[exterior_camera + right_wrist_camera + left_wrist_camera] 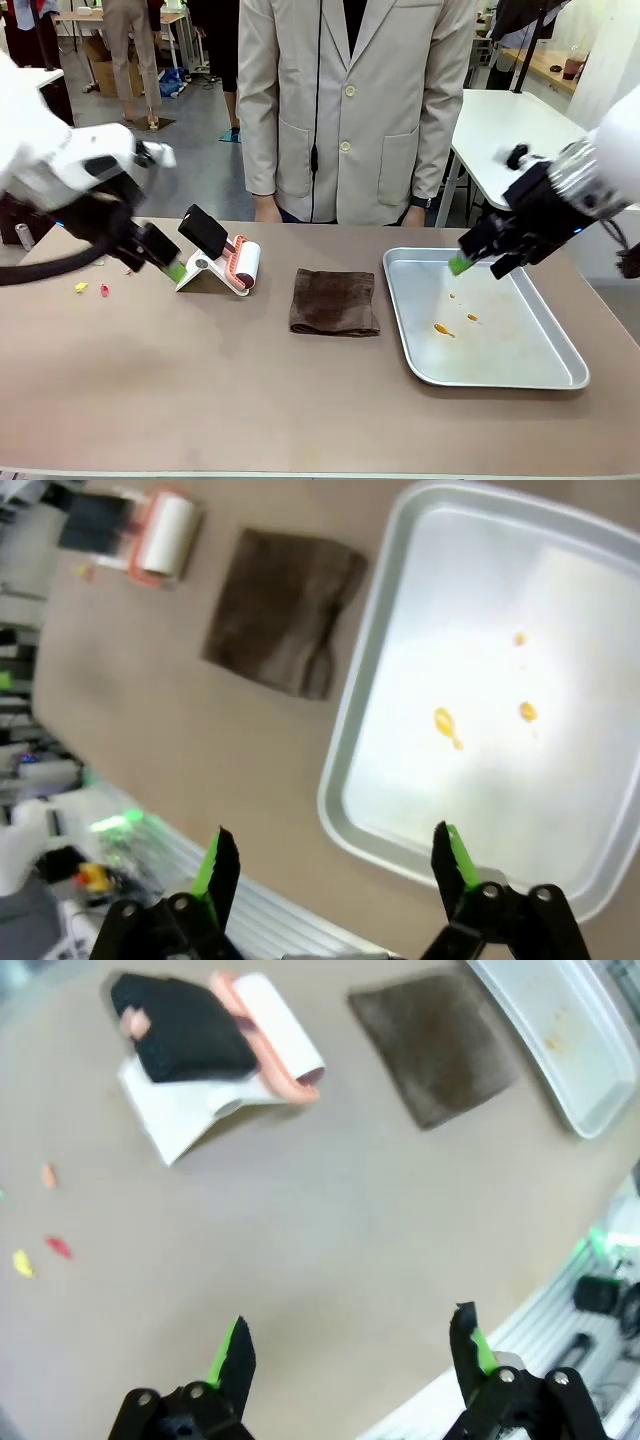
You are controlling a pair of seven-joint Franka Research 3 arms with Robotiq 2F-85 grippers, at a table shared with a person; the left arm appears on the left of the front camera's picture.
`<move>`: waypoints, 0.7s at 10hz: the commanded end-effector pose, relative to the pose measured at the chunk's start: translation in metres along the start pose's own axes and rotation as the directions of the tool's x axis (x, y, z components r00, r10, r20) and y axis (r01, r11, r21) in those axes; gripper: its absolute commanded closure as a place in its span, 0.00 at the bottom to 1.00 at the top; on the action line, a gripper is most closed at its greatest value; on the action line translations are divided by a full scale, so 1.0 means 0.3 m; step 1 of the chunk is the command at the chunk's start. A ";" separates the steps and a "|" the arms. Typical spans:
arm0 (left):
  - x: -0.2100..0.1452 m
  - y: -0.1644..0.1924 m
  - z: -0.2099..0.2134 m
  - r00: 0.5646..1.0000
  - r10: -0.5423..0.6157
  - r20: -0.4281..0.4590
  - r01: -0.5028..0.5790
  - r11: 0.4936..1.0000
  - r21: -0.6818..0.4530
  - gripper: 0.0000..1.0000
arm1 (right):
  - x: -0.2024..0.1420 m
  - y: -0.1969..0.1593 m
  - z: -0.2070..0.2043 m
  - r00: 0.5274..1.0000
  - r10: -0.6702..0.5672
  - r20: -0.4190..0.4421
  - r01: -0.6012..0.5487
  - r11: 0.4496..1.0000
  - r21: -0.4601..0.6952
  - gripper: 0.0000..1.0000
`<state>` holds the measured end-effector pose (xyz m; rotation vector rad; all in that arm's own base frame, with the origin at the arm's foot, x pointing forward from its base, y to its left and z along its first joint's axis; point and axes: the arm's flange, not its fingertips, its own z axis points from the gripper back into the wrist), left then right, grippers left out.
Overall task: Clean the surface of the table.
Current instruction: Hold the Lint Roller with your left hand and the towel with your right hand.
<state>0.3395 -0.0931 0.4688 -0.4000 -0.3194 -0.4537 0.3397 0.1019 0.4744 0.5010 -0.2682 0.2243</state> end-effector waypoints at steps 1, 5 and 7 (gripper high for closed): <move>-0.092 0.134 0.125 0.982 0.142 0.124 -0.126 0.984 -0.127 0.00 | -0.117 -0.134 0.104 0.993 -0.087 0.077 0.069 0.976 0.208 0.00; -0.354 0.515 0.361 0.871 0.402 0.284 -0.265 0.869 -0.418 0.00 | -0.233 -0.506 0.313 0.956 -0.250 0.153 0.148 0.862 0.485 0.00; -0.516 0.666 0.388 0.773 0.536 0.340 -0.303 0.782 -0.544 0.00 | -0.300 -0.683 0.373 0.908 -0.372 0.194 0.206 0.799 0.566 0.00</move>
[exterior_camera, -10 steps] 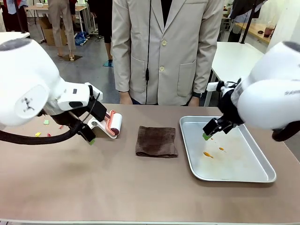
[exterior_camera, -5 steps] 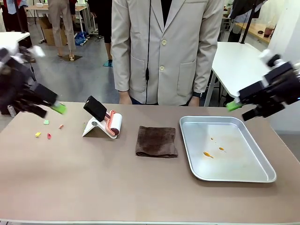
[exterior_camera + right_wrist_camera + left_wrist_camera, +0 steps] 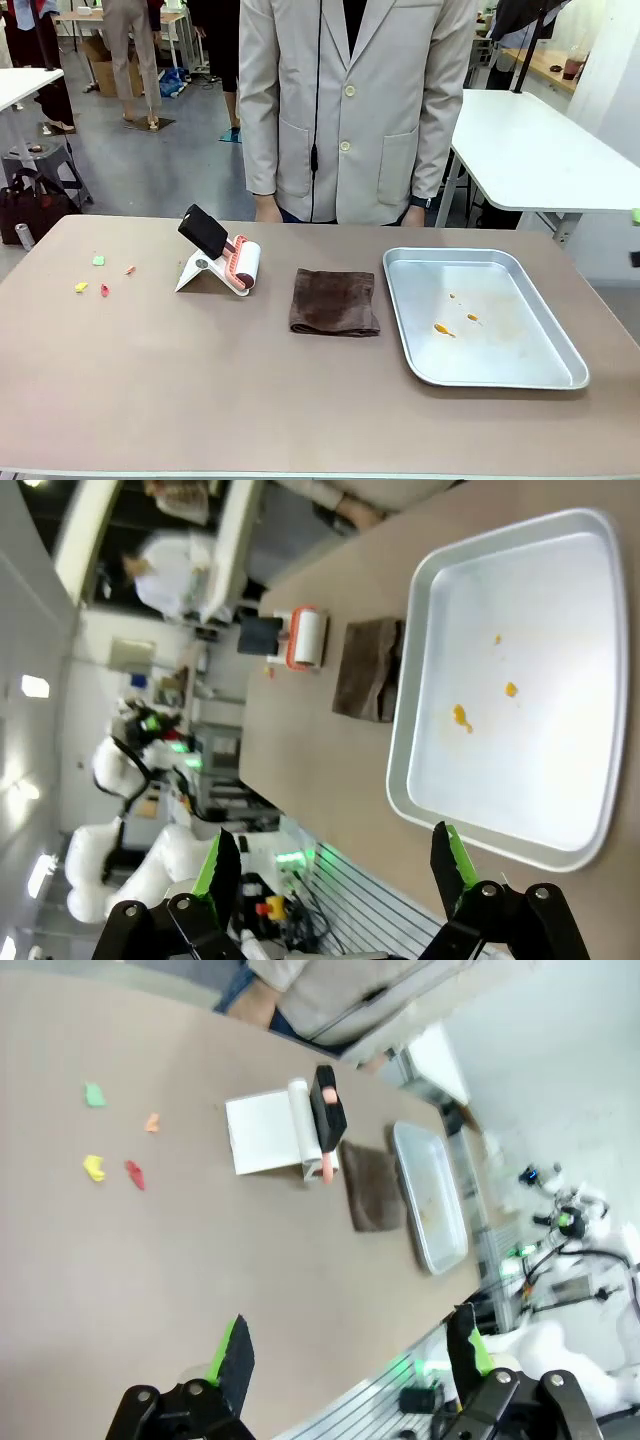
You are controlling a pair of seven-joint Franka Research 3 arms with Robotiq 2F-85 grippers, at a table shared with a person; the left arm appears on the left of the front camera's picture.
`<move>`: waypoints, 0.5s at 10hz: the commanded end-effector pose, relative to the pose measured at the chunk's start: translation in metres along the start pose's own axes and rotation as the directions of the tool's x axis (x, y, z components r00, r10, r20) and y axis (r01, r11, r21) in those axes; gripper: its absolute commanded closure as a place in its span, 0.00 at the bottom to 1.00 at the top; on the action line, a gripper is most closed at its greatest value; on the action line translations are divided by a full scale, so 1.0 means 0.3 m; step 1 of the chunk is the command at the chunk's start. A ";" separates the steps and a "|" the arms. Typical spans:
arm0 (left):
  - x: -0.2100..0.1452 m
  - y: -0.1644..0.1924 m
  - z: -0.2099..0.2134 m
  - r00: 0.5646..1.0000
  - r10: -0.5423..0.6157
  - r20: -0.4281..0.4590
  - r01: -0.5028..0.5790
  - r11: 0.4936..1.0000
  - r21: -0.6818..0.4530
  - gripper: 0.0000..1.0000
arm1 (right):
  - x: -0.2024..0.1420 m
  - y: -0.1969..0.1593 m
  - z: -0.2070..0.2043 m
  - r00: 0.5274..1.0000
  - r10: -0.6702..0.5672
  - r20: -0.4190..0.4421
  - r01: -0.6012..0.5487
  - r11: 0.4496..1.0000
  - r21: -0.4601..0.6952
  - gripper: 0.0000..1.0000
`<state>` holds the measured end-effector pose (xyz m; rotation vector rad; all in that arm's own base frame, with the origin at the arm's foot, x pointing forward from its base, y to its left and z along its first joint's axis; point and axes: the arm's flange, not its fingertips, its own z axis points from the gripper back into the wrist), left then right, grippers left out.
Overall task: Clean the surface of the table.
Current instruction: Hold the Lint Roller with your left hand and the towel with your right hand.
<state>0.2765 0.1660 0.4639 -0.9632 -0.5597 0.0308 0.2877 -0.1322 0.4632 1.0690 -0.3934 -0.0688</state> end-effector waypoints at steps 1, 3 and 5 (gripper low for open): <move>-0.028 0.117 0.035 0.992 0.087 0.091 -0.077 0.991 -0.110 0.00 | -0.010 -0.113 0.069 0.995 -0.055 0.084 0.045 0.993 0.111 0.00; -0.082 0.153 0.010 0.973 0.167 0.159 -0.140 0.976 -0.166 0.00 | -0.044 -0.224 0.150 0.978 -0.124 0.165 0.089 0.975 0.206 0.00; -0.095 0.118 -0.047 0.955 0.216 0.204 -0.194 0.973 -0.123 0.00 | -0.059 -0.290 0.159 0.942 -0.211 0.263 0.177 0.973 0.147 0.00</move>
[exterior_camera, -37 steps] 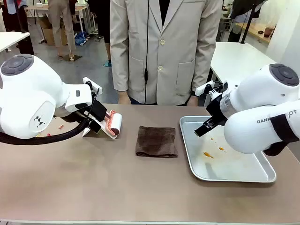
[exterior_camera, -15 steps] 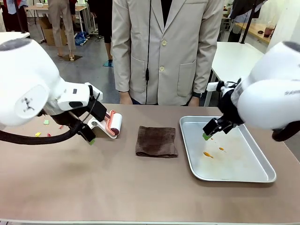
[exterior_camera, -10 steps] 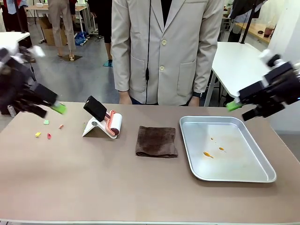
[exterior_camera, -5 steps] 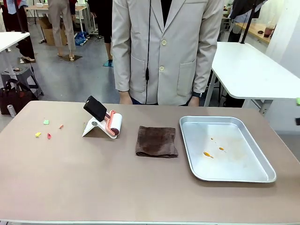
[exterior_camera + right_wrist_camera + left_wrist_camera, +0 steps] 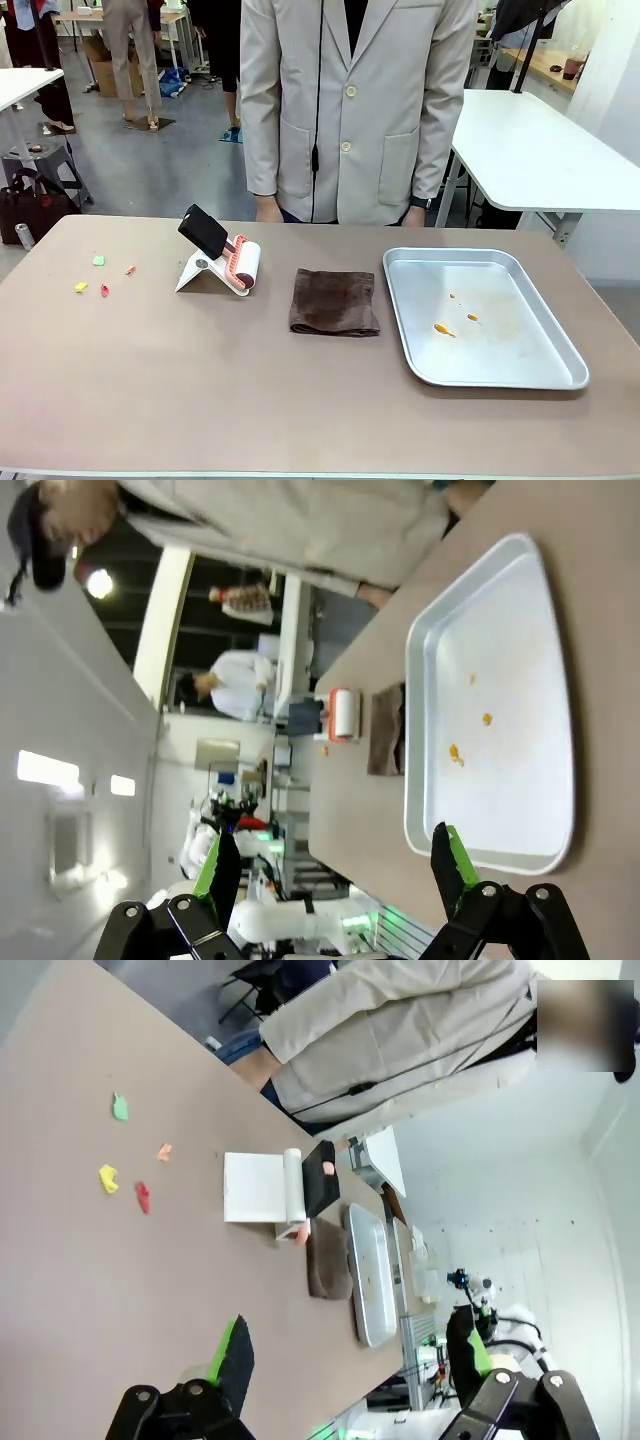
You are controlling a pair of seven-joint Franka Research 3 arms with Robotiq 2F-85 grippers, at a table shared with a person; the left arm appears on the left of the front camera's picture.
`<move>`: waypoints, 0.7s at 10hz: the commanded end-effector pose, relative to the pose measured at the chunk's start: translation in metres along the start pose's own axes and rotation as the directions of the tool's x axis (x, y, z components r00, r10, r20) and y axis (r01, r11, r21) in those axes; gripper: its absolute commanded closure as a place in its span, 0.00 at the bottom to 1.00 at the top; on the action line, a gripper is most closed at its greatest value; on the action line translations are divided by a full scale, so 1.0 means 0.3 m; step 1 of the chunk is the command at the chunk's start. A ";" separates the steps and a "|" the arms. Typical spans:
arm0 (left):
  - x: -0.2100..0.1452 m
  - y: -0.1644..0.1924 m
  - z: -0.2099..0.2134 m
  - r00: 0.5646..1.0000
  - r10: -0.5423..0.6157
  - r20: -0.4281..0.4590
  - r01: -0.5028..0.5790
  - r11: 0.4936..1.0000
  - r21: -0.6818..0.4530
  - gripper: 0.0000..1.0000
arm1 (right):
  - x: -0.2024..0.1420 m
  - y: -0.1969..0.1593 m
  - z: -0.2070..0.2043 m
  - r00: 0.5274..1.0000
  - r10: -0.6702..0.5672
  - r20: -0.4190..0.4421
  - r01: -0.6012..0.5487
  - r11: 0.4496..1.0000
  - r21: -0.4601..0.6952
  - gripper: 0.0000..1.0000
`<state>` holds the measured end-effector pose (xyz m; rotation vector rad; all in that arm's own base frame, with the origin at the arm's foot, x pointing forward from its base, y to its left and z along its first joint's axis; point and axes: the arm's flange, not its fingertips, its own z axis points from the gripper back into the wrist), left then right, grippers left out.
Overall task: Clean the surface of the table.
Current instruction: Hold the Lint Roller with your left hand and the towel with your right hand.
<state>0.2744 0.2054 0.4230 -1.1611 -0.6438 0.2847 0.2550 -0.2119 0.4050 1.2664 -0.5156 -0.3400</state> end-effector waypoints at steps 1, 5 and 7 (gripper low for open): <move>-0.016 0.001 0.030 1.000 -0.025 -0.019 0.025 1.000 0.000 0.00 | -0.006 0.041 -0.024 0.998 0.033 -0.045 -0.033 0.999 0.003 0.00; -0.011 -0.013 -0.012 0.999 -0.034 -0.006 0.034 0.999 0.007 0.00 | -0.019 0.012 -0.022 1.000 0.006 0.015 -0.006 1.000 -0.026 0.00; -0.013 -0.062 -0.059 0.998 -0.061 -0.022 0.062 0.997 0.034 0.00 | -0.035 0.059 -0.052 0.998 0.008 0.069 -0.002 0.996 -0.086 0.00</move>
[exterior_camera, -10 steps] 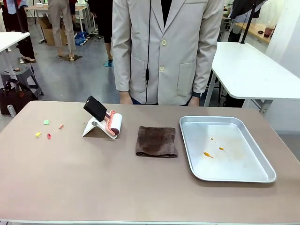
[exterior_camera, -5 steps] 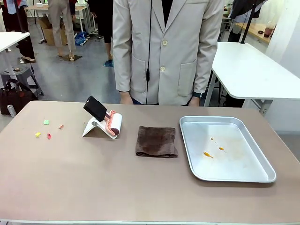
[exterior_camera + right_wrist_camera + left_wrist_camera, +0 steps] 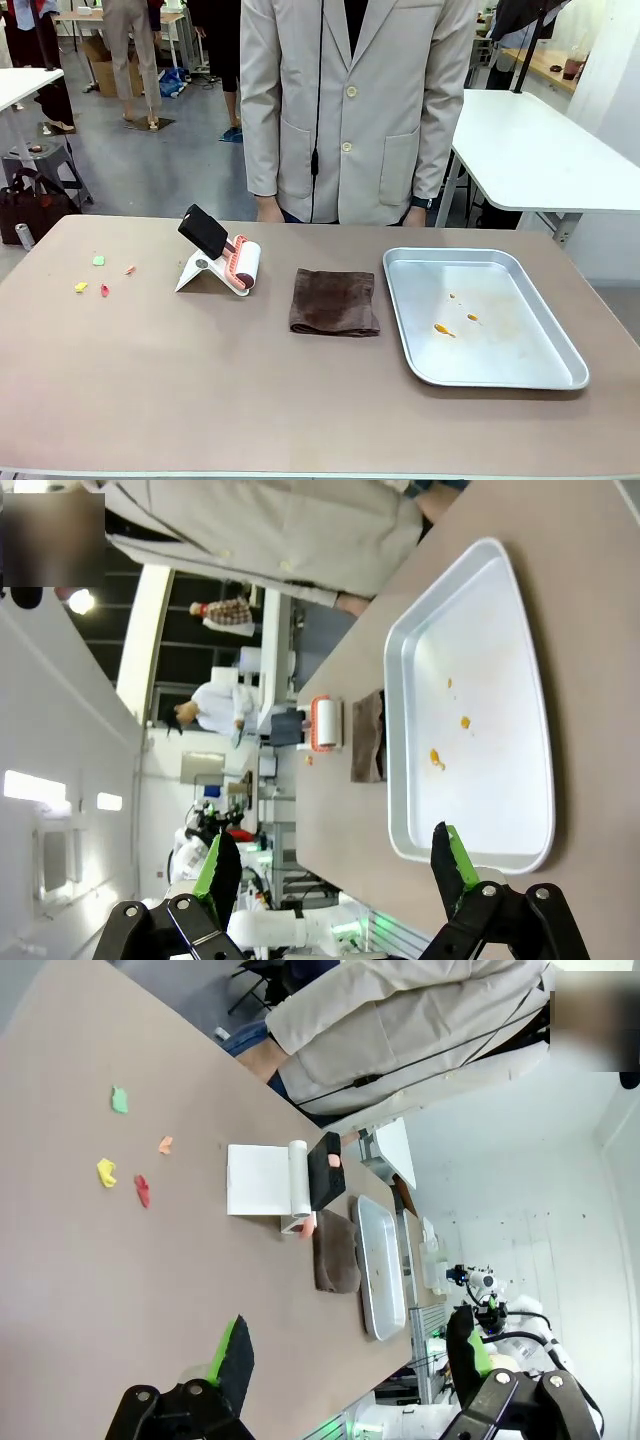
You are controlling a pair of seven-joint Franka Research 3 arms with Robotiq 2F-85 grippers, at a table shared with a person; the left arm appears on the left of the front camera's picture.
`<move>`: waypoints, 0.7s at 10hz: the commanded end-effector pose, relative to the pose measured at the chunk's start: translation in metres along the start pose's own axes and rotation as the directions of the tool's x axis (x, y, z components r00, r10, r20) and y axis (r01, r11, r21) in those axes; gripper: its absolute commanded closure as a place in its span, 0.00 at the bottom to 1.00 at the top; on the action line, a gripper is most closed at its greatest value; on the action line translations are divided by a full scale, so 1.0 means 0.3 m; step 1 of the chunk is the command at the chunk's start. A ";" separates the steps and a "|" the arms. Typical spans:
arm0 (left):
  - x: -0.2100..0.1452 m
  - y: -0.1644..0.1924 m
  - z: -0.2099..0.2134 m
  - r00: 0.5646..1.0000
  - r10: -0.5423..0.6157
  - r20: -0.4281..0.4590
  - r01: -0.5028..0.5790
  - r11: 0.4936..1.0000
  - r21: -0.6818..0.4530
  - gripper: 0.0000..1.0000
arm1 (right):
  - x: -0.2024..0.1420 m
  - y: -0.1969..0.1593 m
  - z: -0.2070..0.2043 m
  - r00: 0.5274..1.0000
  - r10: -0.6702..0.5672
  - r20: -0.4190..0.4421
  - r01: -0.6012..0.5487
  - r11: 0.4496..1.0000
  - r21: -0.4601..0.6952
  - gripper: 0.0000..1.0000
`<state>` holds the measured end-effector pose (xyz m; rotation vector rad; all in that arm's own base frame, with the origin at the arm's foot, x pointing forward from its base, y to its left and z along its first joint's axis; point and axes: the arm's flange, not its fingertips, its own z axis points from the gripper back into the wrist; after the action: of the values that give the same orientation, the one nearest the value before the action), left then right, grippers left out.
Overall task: Clean the surface of the table.
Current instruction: Hold the Lint Roller with your left hand and the towel with your right hand.
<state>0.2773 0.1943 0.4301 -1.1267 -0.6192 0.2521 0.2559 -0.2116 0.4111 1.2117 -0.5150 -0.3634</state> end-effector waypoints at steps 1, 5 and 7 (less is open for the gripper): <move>0.005 -0.073 -0.076 0.999 -0.053 0.011 0.053 0.998 0.029 0.00 | -0.056 0.095 -0.095 0.999 0.029 0.045 -0.025 0.996 -0.089 0.00; 0.102 -0.327 -0.323 0.959 -0.210 -0.190 0.239 0.960 0.145 0.00 | -0.148 0.390 -0.431 0.972 0.226 -0.069 -0.236 0.927 -0.292 0.00; 0.143 -0.411 -0.444 0.928 -0.253 -0.273 0.320 0.918 0.235 0.00 | -0.210 0.508 -0.634 0.928 0.332 -0.170 -0.373 0.841 -0.392 0.00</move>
<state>0.3631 0.0592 0.5152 -0.8458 -0.5430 -0.0468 0.3255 -0.0255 0.5236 0.7740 -0.5399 -0.0977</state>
